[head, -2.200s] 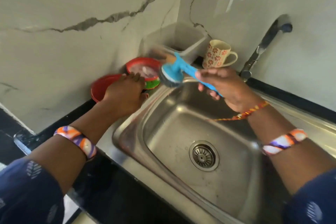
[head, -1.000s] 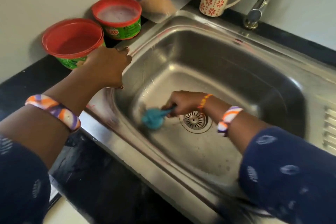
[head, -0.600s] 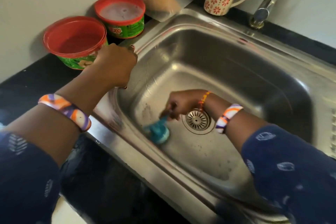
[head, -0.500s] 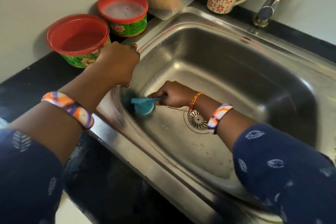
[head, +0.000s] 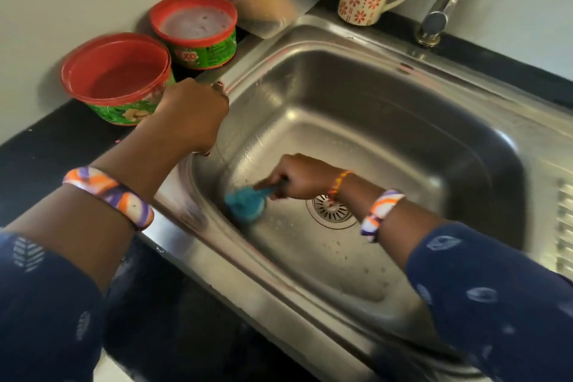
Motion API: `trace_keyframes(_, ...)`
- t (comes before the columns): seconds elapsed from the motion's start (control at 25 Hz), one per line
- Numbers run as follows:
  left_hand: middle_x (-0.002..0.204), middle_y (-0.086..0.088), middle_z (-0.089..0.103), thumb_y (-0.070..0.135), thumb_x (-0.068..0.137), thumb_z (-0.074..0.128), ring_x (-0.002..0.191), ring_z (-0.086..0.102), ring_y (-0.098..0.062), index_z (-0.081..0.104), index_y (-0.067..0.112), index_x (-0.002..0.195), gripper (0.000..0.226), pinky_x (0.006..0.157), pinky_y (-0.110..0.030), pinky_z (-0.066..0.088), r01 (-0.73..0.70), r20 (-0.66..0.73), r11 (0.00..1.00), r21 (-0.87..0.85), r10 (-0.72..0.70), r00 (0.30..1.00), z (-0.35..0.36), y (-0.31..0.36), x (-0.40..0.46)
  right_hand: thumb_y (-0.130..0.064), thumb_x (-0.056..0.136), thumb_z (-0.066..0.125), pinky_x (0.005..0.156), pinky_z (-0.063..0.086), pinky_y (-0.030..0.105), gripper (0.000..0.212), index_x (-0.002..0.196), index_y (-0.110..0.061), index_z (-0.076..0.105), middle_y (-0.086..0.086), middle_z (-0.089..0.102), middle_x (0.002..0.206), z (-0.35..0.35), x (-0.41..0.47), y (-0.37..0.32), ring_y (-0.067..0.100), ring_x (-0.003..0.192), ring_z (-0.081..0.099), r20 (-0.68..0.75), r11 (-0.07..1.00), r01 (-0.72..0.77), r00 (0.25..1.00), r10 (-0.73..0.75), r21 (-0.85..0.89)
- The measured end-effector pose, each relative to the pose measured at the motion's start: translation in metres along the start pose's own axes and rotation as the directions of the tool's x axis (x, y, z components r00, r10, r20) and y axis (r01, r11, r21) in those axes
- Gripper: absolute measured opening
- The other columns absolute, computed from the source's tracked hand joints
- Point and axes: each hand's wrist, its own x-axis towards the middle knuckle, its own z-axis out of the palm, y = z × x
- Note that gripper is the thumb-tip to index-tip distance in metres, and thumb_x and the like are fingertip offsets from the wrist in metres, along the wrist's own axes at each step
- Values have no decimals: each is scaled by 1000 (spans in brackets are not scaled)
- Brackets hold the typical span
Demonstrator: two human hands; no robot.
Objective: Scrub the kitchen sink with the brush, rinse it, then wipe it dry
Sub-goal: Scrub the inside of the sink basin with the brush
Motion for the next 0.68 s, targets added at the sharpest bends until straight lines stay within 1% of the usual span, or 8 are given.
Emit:
trace_keyframes(0.08, 141, -8, 46, 34, 79, 72, 112, 57, -27, 36, 12, 141, 74, 79, -34, 49, -12, 4, 1000, 17, 12, 1000, -2, -1, 1, -35, 91, 54, 71, 38, 27, 31, 122, -33, 62, 3, 66, 109, 5, 13, 3, 21, 99, 61, -247, 979, -170, 959, 139, -109)
trace_keyframes(0.2, 143, -8, 44, 35, 75, 75, 112, 57, -29, 35, 9, 141, 82, 79, -35, 50, -6, 33, 1000, -19, 7, 999, 0, -2, 1, -32, 99, 35, 75, 42, 33, 38, 135, -29, 48, 14, 60, 118, 12, -4, 34, 35, 105, 59, -404, 871, -459, 840, 362, -175)
trace_keyframes(0.32, 145, -9, 39, 29, 77, 74, 116, 55, -30, 35, 7, 141, 78, 81, -37, 51, -5, 40, 1000, -22, 6, 999, 0, 3, 1, -18, 95, 43, 76, 43, 31, 37, 130, -19, 55, 17, 65, 103, 34, -36, 42, 25, 91, 62, -190, 990, -139, 973, 133, -19)
trace_keyframes(0.4, 145, -9, 37, 25, 81, 71, 118, 53, -29, 34, 7, 142, 74, 80, -34, 51, -4, 32, 1000, -26, 4, 999, -2, 6, 0, -16, 94, 49, 79, 42, 26, 41, 135, -22, 51, 12, 66, 93, 52, -53, 36, 14, 84, 59, 36, 997, 55, 998, -57, 59)
trace_keyframes(0.44, 143, -10, 37, 23, 83, 68, 119, 52, -29, 31, 6, 143, 73, 80, -33, 51, 5, 26, 1000, -29, -4, 1000, -3, 8, -1, -17, 94, 49, 85, 43, 27, 44, 138, -24, 47, 11, 67, 100, 51, -56, 42, 17, 90, 62, 7, 995, 62, 998, -63, 81)
trace_keyframes(0.52, 144, -11, 34, 20, 87, 63, 123, 49, -30, 25, 4, 145, 72, 83, -34, 50, 23, 12, 999, -40, -22, 1000, -3, 11, -3, -18, 95, 46, 94, 43, 27, 43, 138, -23, 46, 7, 63, 125, 34, -48, 67, 20, 108, 62, -265, 969, -91, 952, 152, 229)
trace_keyframes(0.6, 143, -12, 34, 19, 89, 60, 124, 48, -31, 20, 1, 147, 72, 85, -35, 50, 30, 9, 998, -53, -30, 1000, -5, 13, -5, -14, 97, 44, 79, 44, 12, 42, 138, -21, 46, 1, 67, 119, 24, -41, 68, 5, 90, 66, -386, 893, -207, 846, 368, 399)
trace_keyframes(0.68, 139, -12, 39, 18, 89, 60, 122, 50, -30, 22, 1, 146, 71, 83, -34, 50, 23, 6, 998, -54, -23, 1000, -8, 12, -6, -11, 97, 45, 50, 37, 4, 42, 138, -22, 46, -9, 70, 79, 26, -33, 37, -7, 47, 51, -241, 815, -146, 913, 330, 562)
